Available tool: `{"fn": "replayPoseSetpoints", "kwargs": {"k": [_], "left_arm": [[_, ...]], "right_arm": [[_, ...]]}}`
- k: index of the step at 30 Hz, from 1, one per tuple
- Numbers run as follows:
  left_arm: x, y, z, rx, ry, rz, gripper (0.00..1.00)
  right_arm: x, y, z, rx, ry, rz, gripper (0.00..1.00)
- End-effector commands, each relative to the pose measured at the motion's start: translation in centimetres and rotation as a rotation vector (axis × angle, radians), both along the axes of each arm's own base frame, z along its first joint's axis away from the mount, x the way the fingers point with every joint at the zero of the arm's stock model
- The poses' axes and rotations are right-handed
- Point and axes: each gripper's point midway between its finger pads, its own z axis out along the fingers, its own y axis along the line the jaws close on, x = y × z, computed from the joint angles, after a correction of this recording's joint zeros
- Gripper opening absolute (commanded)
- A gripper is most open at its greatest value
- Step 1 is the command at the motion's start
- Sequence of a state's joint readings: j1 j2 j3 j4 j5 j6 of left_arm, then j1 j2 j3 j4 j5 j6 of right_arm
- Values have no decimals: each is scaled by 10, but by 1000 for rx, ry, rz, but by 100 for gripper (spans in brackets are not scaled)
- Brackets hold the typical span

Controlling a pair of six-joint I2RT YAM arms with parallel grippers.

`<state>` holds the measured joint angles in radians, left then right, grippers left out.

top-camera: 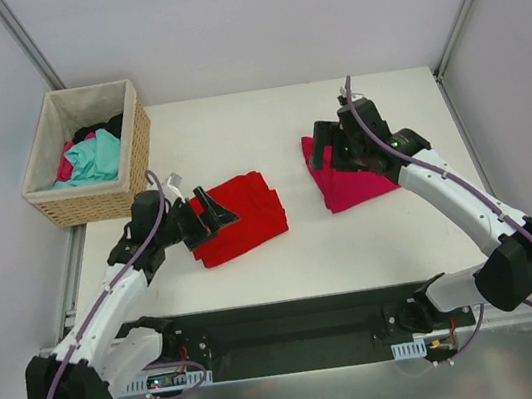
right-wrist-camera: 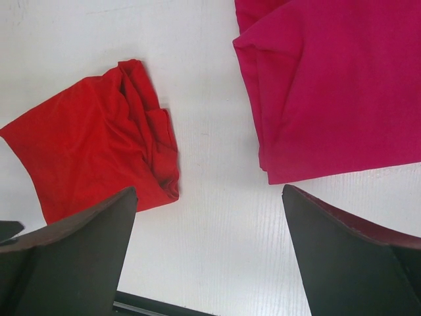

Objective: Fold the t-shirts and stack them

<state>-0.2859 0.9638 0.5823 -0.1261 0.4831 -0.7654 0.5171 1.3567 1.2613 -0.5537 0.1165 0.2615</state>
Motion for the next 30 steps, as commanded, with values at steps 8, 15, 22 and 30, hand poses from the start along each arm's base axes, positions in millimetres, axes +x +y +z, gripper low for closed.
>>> {"fn": "replayPoseSetpoints", "kwargs": {"k": [8, 15, 22, 30], "left_arm": [[-46, 41, -23, 95, 160, 207, 99], [-58, 58, -71, 161, 288, 320, 94], [-55, 72, -95, 225, 305, 382, 93], [-43, 71, -123, 219, 316, 390, 93]], "right_arm": [[3, 7, 2, 16, -29, 17, 97], [6, 6, 6, 8, -48, 23, 96], [8, 4, 5, 2, -49, 26, 96], [7, -2, 4, -4, -51, 22, 97]]}}
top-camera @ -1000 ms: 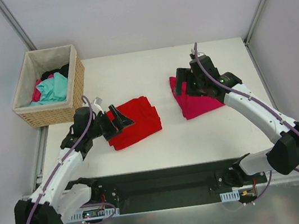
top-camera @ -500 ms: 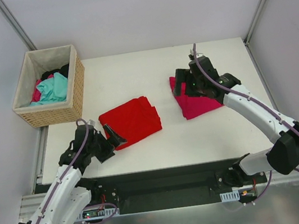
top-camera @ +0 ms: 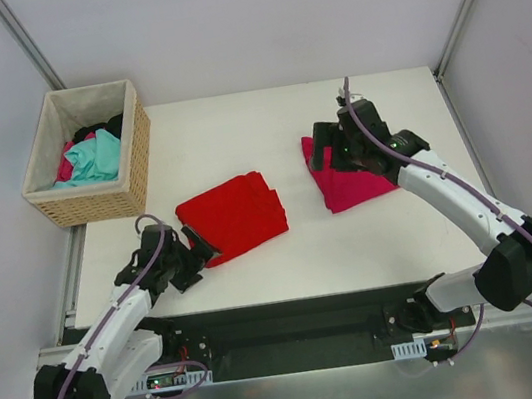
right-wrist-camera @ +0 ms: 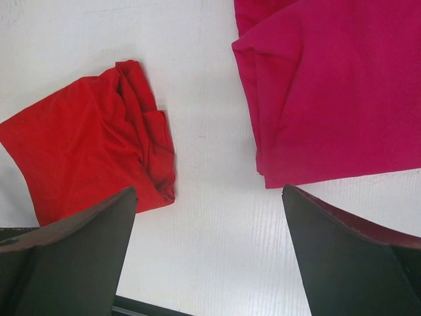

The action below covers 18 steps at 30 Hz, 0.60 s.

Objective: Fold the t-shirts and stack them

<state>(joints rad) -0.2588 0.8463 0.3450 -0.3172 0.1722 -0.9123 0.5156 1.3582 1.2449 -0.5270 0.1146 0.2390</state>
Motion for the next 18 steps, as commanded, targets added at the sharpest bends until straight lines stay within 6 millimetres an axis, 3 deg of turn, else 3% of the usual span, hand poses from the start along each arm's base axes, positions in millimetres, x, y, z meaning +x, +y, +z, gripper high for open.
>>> {"fn": "replayPoseSetpoints", "kwargs": {"k": [1, 12, 17, 18], "left_arm": [[8, 5, -17, 8, -2, 51, 93], [9, 10, -32, 17, 2, 64, 90], [5, 13, -37, 6, 9, 74, 61], [3, 13, -38, 3, 13, 78, 59]], "right_arm": [[4, -5, 8, 5, -42, 3, 97], [4, -11, 6, 4, -29, -11, 97], [7, -7, 3, 10, -18, -10, 96], [7, -6, 2, 13, -13, -7, 97]]}}
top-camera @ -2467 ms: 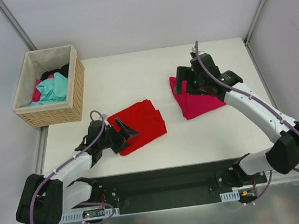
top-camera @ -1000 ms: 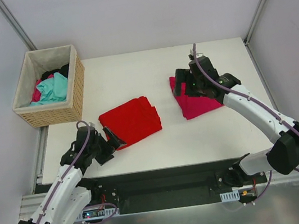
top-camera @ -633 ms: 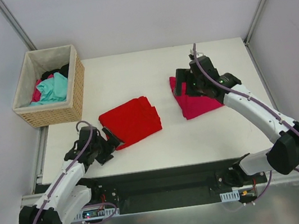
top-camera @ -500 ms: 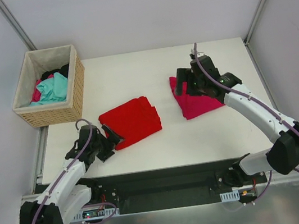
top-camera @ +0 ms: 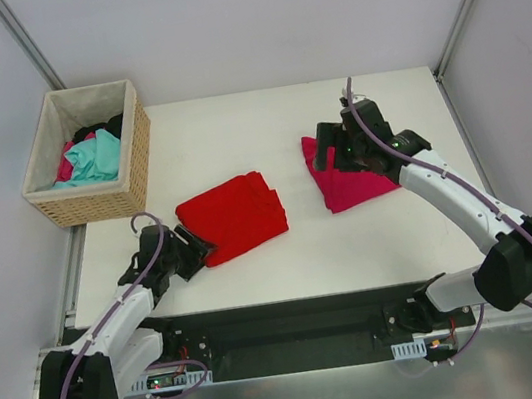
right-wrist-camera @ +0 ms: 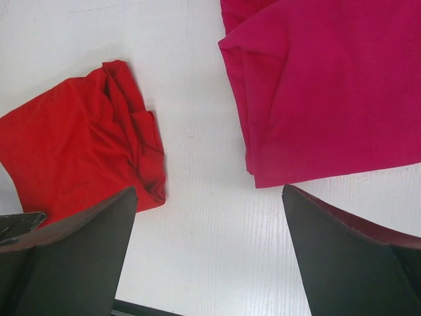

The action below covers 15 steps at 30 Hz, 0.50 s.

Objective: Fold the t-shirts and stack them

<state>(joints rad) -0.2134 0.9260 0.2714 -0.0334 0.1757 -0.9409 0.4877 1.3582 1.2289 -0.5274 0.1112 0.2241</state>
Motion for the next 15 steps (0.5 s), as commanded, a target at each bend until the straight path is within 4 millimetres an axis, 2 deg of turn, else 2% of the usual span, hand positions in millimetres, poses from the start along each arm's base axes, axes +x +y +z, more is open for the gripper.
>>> {"fn": "replayPoseSetpoints", "kwargs": {"k": [1, 4, 8, 9, 11, 12, 13, 14, 15], "left_arm": [[-33, 13, -34, 48, 132, 11, 59], [-37, 13, -37, 41, 146, 18, 57], [-42, 14, -43, 39, 161, 21, 48], [-43, 14, -43, 35, 161, 20, 40], [-43, 13, -43, 34, 160, 16, 31], [-43, 14, -43, 33, 161, 19, 25], [-43, 13, -43, 30, 163, 18, 22], [-43, 12, -42, 27, 163, 18, 18], [-43, 12, -43, 25, 166, 18, 15]], "right_arm": [[5, 5, 8, 29, -22, 7, 97], [8, 8, 5, 31, -12, 11, 97], [17, 19, -4, 39, 14, 29, 97], [21, 23, 0, 50, 7, 37, 97], [29, 36, -12, 69, 34, 66, 97], [34, 46, -9, 98, 36, 95, 97], [38, 53, -11, 113, 45, 110, 97], [42, 64, -25, 125, 82, 141, 97], [44, 73, -28, 133, 91, 159, 97]]}}
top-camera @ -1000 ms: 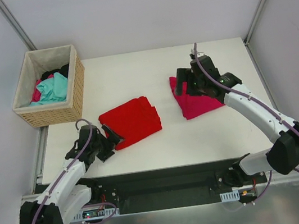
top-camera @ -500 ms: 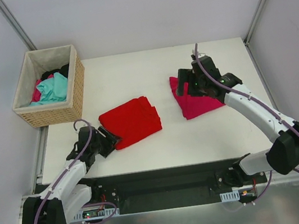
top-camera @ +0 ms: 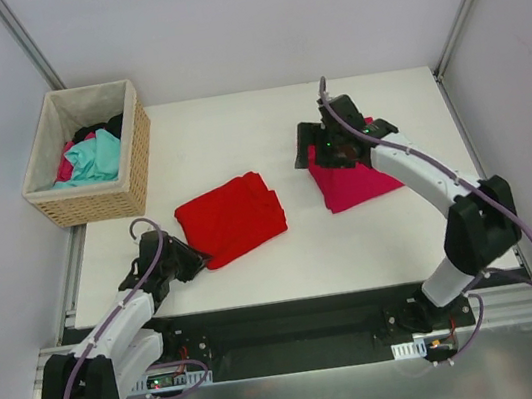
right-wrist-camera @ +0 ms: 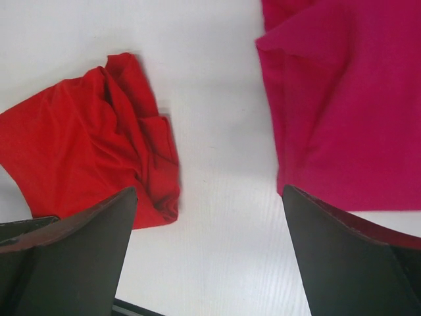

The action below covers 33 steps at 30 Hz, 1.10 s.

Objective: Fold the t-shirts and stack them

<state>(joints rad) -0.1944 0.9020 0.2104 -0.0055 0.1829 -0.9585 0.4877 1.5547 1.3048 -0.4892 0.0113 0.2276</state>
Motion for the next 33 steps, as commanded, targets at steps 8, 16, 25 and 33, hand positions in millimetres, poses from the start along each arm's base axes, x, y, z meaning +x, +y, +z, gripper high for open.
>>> {"fn": "replayPoseSetpoints", "kwargs": {"k": [8, 16, 25, 33], "left_arm": [[-34, 7, -30, 37, 160, -18, 11], [-34, 6, -29, 26, 163, -14, 12], [-32, 6, -29, 29, 173, -15, 13], [-34, 7, -31, 37, 181, -20, 13]], "right_arm": [[53, 118, -15, 296, 42, 276, 97], [62, 148, -59, 373, 146, 307, 96], [64, 162, -89, 417, 185, 314, 97], [68, 173, -94, 436, 161, 340, 97]]}}
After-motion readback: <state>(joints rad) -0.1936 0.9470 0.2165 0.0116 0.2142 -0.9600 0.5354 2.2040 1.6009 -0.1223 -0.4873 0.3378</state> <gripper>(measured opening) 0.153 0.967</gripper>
